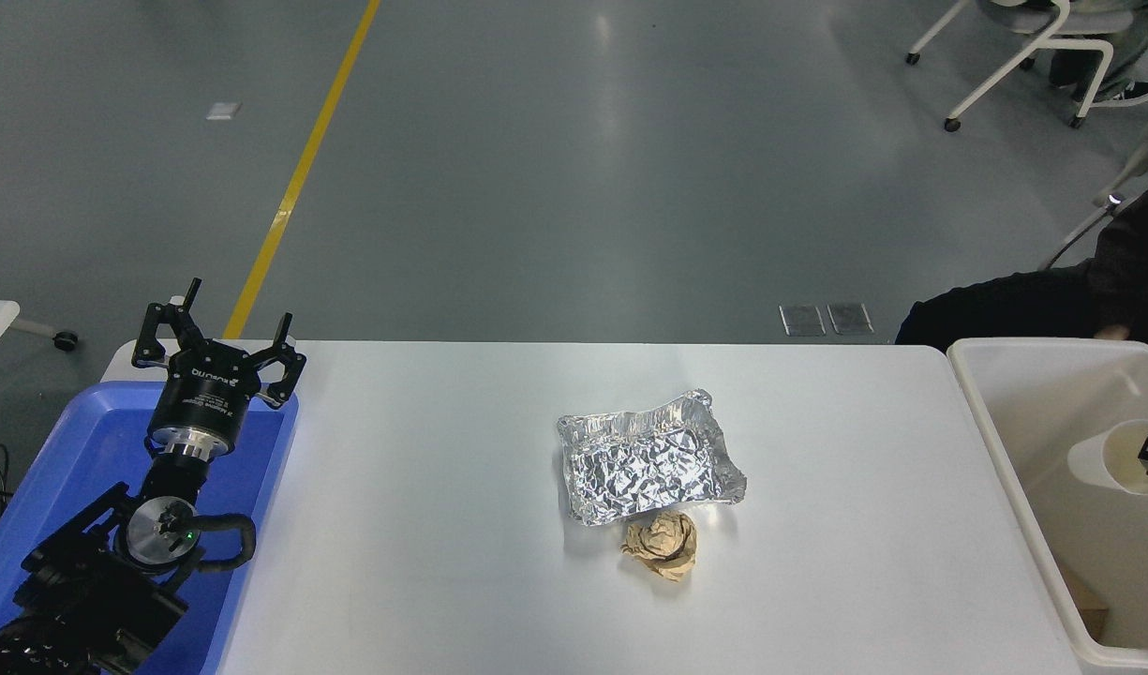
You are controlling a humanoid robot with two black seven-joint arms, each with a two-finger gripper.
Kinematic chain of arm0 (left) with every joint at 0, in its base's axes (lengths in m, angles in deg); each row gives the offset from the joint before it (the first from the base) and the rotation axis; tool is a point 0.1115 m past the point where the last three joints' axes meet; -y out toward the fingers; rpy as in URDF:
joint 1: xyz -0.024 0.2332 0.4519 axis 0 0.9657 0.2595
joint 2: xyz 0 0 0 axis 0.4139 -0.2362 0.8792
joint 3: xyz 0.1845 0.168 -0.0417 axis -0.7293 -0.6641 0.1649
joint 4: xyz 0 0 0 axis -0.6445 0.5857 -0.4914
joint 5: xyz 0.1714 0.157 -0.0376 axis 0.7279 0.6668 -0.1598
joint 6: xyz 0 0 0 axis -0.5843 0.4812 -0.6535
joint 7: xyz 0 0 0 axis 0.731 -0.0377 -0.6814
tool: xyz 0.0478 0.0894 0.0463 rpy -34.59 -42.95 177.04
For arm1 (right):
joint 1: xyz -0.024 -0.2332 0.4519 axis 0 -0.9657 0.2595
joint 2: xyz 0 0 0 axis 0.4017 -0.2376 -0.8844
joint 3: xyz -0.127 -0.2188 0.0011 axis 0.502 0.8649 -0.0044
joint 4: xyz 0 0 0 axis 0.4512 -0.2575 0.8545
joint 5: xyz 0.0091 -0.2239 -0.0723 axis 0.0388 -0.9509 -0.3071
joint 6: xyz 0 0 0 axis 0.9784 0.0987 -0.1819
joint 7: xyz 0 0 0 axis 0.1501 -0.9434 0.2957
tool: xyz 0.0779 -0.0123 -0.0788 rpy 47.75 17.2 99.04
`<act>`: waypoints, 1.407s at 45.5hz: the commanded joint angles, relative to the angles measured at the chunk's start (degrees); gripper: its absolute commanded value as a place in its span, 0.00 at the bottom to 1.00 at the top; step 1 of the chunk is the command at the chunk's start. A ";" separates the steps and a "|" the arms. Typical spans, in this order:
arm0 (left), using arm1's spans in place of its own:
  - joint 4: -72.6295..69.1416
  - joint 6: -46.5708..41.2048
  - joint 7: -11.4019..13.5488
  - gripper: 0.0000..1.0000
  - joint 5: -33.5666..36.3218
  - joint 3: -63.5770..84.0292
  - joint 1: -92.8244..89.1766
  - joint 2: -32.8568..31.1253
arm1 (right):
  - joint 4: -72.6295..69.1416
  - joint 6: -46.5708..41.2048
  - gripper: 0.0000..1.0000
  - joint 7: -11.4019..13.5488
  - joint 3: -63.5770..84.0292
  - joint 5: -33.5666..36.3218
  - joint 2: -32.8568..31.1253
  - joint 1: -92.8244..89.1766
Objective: Pick up paper cup place in dustbin
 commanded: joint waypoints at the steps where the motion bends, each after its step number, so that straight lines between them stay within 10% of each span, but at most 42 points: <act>1: 0.00 0.00 0.00 1.00 -0.01 0.01 0.00 0.00 | 1.00 1.41 1.00 1.24 -2.13 0.68 1.18 -1.68; 17: 0.00 0.00 -0.18 1.00 0.08 -0.08 -0.09 0.00 | -6.54 0.36 1.00 1.15 2.43 -0.46 -1.80 7.18; 34: 0.09 0.09 -0.27 1.00 0.08 -0.08 -0.09 0.00 | -49.34 -17.39 1.00 1.24 37.59 -1.34 -6.82 63.16; 64: 0.00 -0.08 0.00 1.00 -0.01 0.01 0.09 0.00 | -68.79 -28.39 1.00 1.24 36.55 30.65 35.18 93.95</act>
